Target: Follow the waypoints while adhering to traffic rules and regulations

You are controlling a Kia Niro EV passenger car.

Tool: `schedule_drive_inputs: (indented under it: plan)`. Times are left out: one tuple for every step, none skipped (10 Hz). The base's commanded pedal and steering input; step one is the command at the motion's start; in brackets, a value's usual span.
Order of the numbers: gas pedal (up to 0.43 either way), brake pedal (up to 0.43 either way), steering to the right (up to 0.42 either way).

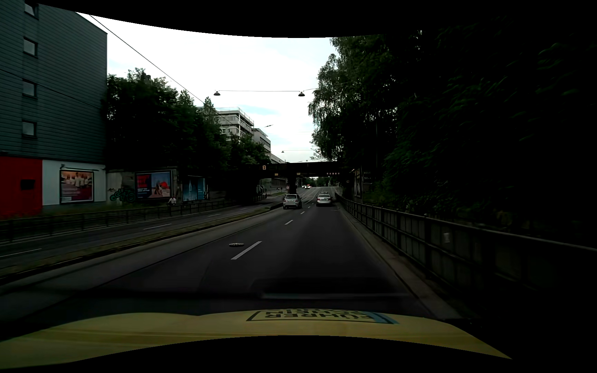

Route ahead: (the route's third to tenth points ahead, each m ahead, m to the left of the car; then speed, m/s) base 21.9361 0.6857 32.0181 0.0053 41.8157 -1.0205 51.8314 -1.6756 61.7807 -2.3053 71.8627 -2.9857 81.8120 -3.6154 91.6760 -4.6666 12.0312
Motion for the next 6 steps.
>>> schedule_drive_inputs:
  plan:
    - [0.047,0.0,0.031]
    - [0.047,0.0,0.024]
    - [0.047,0.0,0.019]
    - [0.047,0.0,0.019]
    - [0.047,0.0,0.018]
    - [0.047,0.0,0.014]
